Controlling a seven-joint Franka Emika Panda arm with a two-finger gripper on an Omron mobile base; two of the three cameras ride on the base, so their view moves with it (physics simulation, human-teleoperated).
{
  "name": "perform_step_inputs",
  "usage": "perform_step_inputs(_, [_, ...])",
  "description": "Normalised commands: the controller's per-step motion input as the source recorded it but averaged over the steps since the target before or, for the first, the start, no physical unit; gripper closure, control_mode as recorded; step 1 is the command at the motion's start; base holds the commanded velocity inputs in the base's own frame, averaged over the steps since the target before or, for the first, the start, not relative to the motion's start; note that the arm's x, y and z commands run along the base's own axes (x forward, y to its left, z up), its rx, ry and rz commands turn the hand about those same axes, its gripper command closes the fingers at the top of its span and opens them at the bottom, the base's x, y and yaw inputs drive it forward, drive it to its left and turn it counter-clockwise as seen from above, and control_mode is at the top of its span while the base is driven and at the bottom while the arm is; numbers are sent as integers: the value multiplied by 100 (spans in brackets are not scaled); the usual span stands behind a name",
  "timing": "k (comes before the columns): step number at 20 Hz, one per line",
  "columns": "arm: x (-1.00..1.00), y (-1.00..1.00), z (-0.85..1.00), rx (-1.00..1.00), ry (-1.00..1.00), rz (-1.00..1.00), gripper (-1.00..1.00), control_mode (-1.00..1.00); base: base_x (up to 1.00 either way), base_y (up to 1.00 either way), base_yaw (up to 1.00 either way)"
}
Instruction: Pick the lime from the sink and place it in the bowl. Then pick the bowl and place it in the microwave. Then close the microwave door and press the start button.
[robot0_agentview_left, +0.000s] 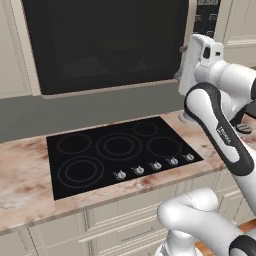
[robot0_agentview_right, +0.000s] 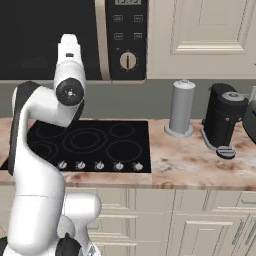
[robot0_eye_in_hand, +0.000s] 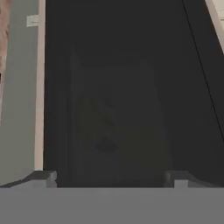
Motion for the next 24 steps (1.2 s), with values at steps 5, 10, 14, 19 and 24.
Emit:
perform_step_inputs(5, [-88,-100,51,16,-15,13,-100,-100,0,0,0])
perform_step_inputs(10, [-23,-71,57,9,-2,7,-100,-100,0,0,0])
perform_step_inputs(14, [20,-38,15,3,9,0,-100,-100,0,0,0])
perform_step_inputs(19, [54,-2,-2,0,7,0,100,-100,0,0,0])
perform_step_inputs(24, [75,0,0,-4,0,0,100,-100,0,0,0])
